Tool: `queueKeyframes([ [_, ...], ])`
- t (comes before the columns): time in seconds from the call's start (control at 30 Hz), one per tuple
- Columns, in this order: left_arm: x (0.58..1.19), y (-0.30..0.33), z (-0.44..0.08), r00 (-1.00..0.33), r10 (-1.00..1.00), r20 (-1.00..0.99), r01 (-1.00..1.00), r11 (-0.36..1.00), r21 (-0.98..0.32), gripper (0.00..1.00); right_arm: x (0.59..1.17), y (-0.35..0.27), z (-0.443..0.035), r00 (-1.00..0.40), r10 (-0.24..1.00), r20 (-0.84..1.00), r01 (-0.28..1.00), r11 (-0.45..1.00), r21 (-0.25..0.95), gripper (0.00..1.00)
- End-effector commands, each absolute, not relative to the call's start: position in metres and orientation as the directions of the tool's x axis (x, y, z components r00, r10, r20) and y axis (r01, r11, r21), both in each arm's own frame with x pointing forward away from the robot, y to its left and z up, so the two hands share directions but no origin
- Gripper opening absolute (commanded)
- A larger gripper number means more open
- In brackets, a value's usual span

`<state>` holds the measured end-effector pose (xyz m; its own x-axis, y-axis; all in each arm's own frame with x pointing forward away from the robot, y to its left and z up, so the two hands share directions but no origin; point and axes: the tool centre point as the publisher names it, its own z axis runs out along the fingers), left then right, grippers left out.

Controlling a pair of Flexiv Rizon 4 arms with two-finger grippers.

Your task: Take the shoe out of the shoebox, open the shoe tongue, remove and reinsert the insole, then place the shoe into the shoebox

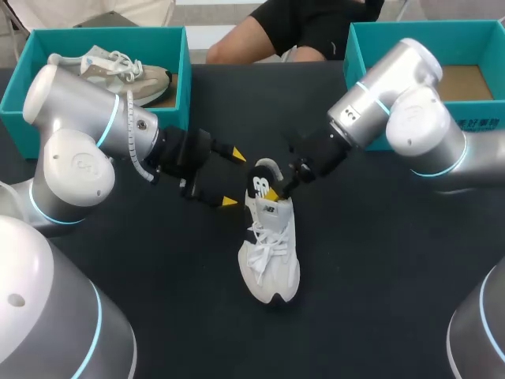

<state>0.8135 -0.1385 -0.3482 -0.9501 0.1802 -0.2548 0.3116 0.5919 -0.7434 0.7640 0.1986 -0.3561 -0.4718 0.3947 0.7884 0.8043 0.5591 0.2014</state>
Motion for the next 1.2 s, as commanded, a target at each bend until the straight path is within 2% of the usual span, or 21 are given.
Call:
queueKeyframes([
  [0.03, 0.813, -0.139, -0.348, -0.950, 0.180, -0.255, 0.312, 0.594, -0.742, 1.00, 0.763, 0.200, -0.353, -0.486, 0.402, 0.776, 0.804, 0.554, 0.216, 0.24],
  [0.23, 0.813, -0.139, -0.348, -0.950, 0.180, -0.255, 0.312, 0.594, -0.742, 1.00, 0.770, 0.201, -0.343, -0.513, 0.405, 0.757, 0.795, 0.558, 0.240, 0.32],
  [0.53, 0.813, -0.139, -0.348, -0.950, 0.180, -0.255, 0.312, 0.594, -0.742, 1.00, 0.784, 0.199, -0.332, -0.550, 0.412, 0.727, 0.786, 0.551, 0.282, 0.33],
  [0.6, 0.813, -0.139, -0.348, -0.950, 0.180, -0.255, 0.312, 0.594, -0.742, 1.00, 0.788, 0.200, -0.332, -0.551, 0.411, 0.726, 0.785, 0.549, 0.285, 0.32],
  [0.67, 0.813, -0.139, -0.348, -0.950, 0.180, -0.255, 0.312, 0.594, -0.742, 1.00, 0.790, 0.200, -0.335, -0.552, 0.409, 0.726, 0.784, 0.551, 0.286, 0.25],
  [0.77, 0.813, -0.139, -0.348, -0.950, 0.180, -0.255, 0.312, 0.594, -0.742, 1.00, 0.790, 0.201, -0.339, -0.547, 0.406, 0.732, 0.784, 0.554, 0.278, 0.00],
  [1.17, 0.813, -0.139, -0.348, -0.950, 0.180, -0.255, 0.312, 0.594, -0.742, 1.00, 0.768, 0.196, -0.353, -0.486, 0.417, 0.768, 0.812, 0.541, 0.220, 0.00],
  [1.2, 0.813, -0.139, -0.348, -0.950, 0.180, -0.255, 0.312, 0.594, -0.742, 1.00, 0.770, 0.197, -0.352, -0.487, 0.417, 0.767, 0.812, 0.540, 0.222, 0.05],
])
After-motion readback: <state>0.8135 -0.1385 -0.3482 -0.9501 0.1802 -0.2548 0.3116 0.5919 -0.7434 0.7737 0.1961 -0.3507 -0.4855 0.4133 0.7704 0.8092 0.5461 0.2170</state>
